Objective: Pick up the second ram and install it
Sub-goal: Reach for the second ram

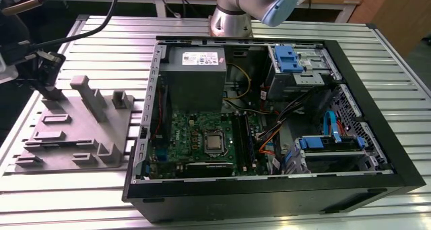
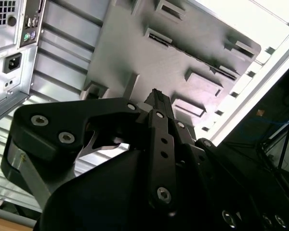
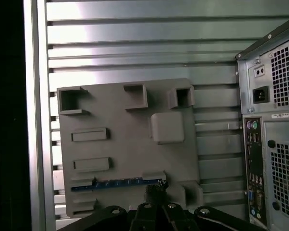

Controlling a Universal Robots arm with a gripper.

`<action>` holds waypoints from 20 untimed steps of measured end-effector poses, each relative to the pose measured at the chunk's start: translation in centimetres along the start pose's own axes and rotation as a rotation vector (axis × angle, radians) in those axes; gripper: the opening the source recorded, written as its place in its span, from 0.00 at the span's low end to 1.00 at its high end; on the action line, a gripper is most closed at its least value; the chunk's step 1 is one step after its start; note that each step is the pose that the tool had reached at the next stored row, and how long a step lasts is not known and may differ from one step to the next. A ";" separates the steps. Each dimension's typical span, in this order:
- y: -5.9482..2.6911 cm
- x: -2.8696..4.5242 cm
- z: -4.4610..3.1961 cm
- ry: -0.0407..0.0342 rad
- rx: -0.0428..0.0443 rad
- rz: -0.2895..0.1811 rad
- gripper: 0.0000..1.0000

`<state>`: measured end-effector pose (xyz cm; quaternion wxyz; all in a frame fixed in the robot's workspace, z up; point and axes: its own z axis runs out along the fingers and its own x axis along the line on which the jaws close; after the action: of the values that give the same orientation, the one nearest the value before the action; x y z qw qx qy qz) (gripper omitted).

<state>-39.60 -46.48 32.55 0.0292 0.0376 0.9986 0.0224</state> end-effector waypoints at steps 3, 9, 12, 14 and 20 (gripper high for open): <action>-0.17 0.33 0.42 0.0000 0.0000 0.000 0.10; -0.44 0.98 1.31 0.0000 -0.0001 0.000 0.10; -0.59 1.37 1.70 0.0000 0.0000 0.000 0.10; -0.69 1.67 1.94 0.0000 0.0000 0.000 0.10; -0.92 2.49 2.77 -0.0001 -0.0001 0.000 0.10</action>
<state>-41.98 -47.09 29.61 0.0293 0.0375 0.9986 0.0225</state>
